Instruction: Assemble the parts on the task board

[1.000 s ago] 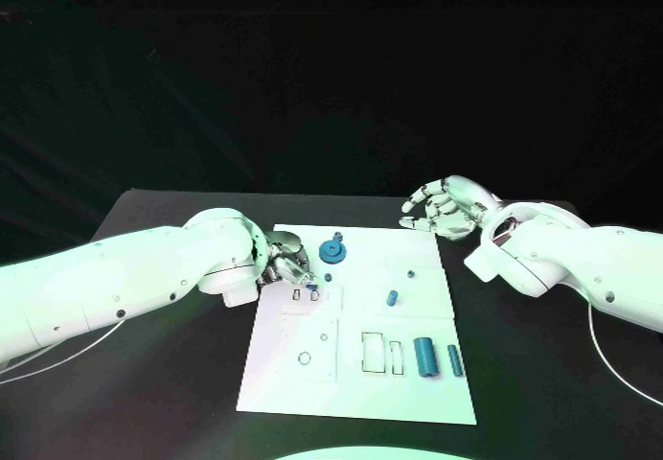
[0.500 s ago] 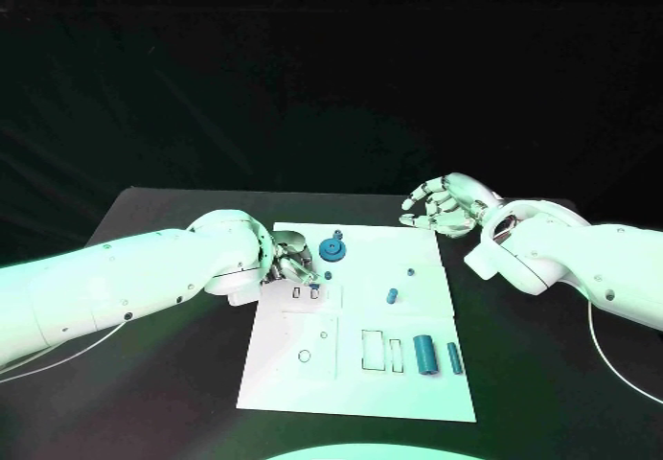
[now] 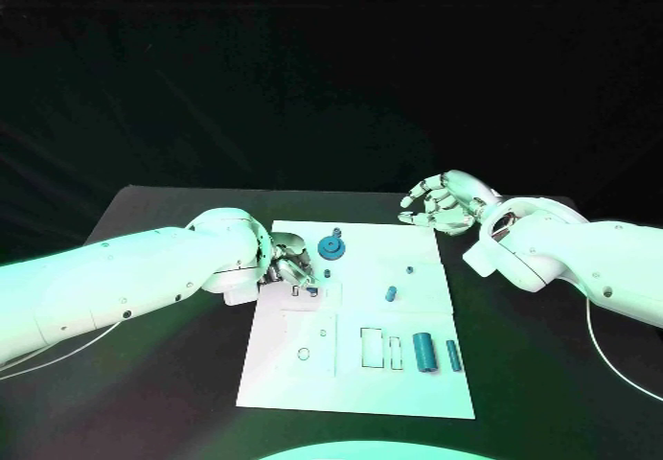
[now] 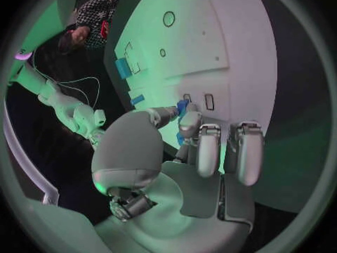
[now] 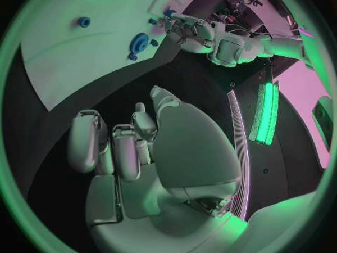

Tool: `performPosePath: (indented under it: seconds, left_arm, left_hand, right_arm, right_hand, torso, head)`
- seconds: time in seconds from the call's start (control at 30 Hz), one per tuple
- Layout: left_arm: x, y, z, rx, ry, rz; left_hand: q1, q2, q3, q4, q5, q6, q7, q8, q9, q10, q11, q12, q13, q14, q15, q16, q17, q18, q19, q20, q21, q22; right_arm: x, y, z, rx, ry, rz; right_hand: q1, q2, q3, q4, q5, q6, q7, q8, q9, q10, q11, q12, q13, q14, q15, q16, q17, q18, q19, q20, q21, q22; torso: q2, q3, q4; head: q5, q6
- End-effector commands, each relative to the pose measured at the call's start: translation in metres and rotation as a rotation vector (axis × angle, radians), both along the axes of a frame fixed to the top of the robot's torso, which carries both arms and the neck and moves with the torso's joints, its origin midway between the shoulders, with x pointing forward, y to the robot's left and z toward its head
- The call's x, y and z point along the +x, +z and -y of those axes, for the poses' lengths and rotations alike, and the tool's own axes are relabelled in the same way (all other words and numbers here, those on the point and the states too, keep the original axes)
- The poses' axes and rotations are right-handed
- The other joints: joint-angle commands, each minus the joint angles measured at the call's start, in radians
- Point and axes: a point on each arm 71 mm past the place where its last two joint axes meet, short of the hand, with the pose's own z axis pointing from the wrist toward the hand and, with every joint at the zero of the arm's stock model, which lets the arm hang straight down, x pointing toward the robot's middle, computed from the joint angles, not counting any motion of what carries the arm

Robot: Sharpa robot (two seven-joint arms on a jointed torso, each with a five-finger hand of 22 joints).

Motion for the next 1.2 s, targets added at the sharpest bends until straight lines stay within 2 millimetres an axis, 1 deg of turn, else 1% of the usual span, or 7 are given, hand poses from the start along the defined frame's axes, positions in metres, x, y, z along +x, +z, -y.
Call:
performPosePath:
  seconds: [0.03,0.13,0.53,0.87,1.0,1.03,1.2]
  left_arm:
    - [-0.0029,-0.0023,0.0022,0.016,-0.037,-0.040]
    - [-0.0027,-0.0026,0.0022,0.018,-0.037,-0.042]
    - [-0.0015,-0.0038,0.0016,0.023,-0.034,-0.043]
    - [-0.0018,-0.0049,0.0021,0.030,-0.041,-0.053]
    - [-0.0015,-0.0056,0.0025,0.030,-0.040,-0.058]
    - [-0.0012,-0.0058,0.0025,0.030,-0.039,-0.059]
    - [0.0000,-0.0075,0.0030,0.032,-0.036,-0.066]
  left_hand:
    - [-0.010,0.001,0.208,-0.203,0.008,0.007,-0.002,0.006,0.002,0.007,0.000,-0.002,-0.001,0.093,-0.010,-0.005,0.226,-0.016,0.073,-0.009,-0.001,0.207]
    - [-0.019,-0.002,0.212,-0.206,0.026,0.010,-0.003,0.006,0.005,0.009,-0.001,-0.002,-0.001,0.093,-0.011,-0.005,0.226,-0.016,0.073,-0.010,-0.002,0.206]
    - [-0.020,-0.002,0.212,-0.206,0.029,0.010,-0.003,0.006,0.005,0.009,-0.001,-0.002,-0.001,0.092,-0.011,-0.006,0.225,-0.016,0.073,-0.010,-0.002,0.206]
    - [-0.025,-0.003,0.213,-0.207,0.038,0.012,-0.004,0.006,0.007,0.010,-0.001,-0.002,-0.001,0.092,-0.012,-0.006,0.225,-0.016,0.073,-0.011,-0.002,0.206]
    - [-0.034,-0.005,0.212,-0.207,0.050,0.014,-0.005,0.006,0.010,0.012,-0.002,-0.002,-0.001,0.092,-0.012,-0.006,0.225,-0.016,0.072,-0.011,-0.002,0.206]
    - [-0.040,-0.006,0.211,-0.208,0.059,0.016,-0.006,0.007,0.011,0.012,-0.003,-0.003,-0.001,0.092,-0.013,-0.006,0.225,-0.016,0.073,-0.011,-0.002,0.206]
    - [-0.050,-0.005,0.209,-0.207,0.072,0.021,-0.008,0.008,0.014,0.017,-0.005,0.001,0.004,0.092,-0.014,-0.006,0.224,-0.016,0.073,-0.012,-0.002,0.206]
  right_arm:
    - [-0.0002,0.0006,-0.0015,-0.004,0.015,0.011]
    - [-0.0001,0.0006,-0.0017,-0.004,0.015,0.011]
    - [0.0000,0.0004,-0.0021,-0.004,0.017,0.010]
    - [-0.0002,0.0004,-0.0019,-0.004,0.018,0.009]
    - [-0.0002,0.0004,-0.0019,-0.003,0.018,0.009]
    - [-0.0003,0.0004,-0.0020,-0.003,0.018,0.009]
    - [-0.0004,0.0004,-0.0019,-0.003,0.018,0.009]
  right_hand:
    - [0.002,-0.009,0.008,0.000,0.003,-0.003,0.002,-0.005,-0.001,-0.005,0.000,-0.006,-0.001,0.064,-0.004,-0.004,0.083,0.002,-0.006,0.000,-0.007,0.076]
    - [0.001,-0.011,0.011,0.000,0.004,-0.003,0.002,-0.006,-0.001,-0.006,0.000,-0.007,-0.002,0.064,-0.004,-0.004,0.081,0.002,-0.006,0.000,-0.007,0.076]
    - [-0.001,-0.011,0.012,0.001,0.004,-0.002,0.002,-0.006,-0.001,-0.006,0.000,-0.007,-0.001,0.064,-0.004,-0.005,0.081,0.002,-0.006,0.000,-0.007,0.076]
    - [-0.001,-0.011,0.012,0.001,0.004,-0.002,0.002,-0.006,-0.001,-0.006,0.000,-0.007,-0.001,0.064,-0.004,-0.005,0.081,0.002,-0.006,0.000,-0.007,0.076]
    - [-0.001,-0.011,0.012,0.001,0.004,-0.002,0.002,-0.006,-0.001,-0.006,0.000,-0.007,-0.001,0.064,-0.004,-0.005,0.081,0.002,-0.006,0.000,-0.007,0.076]
    - [-0.001,-0.011,0.012,0.001,0.004,-0.002,0.002,-0.006,-0.001,-0.006,0.000,-0.007,-0.001,0.064,-0.004,-0.005,0.081,0.002,-0.006,0.000,-0.007,0.076]
    - [-0.001,-0.011,0.012,0.001,0.004,-0.002,0.002,-0.006,-0.001,-0.006,0.000,-0.007,-0.001,0.064,-0.004,-0.005,0.081,0.002,-0.006,0.000,-0.007,0.076]
  torso:
    - [0.000,-0.0005,0.0004]
    - [0.000,-0.0005,0.0002]
    - [0.000,-0.0006,-0.0003]
    - [0.000,0.0001,0.0002]
    - [0.000,0.0002,-0.0002]
    - [0.000,0.0002,-0.0002]
    - [0.000,0.0005,-0.0003]
  head:
    - [0.001,-0.001]
    - [0.002,-0.002]
    - [0.001,-0.005]
    - [0.001,-0.007]
    - [0.001,-0.007]
    - [0.001,-0.008]
    - [0.000,-0.009]
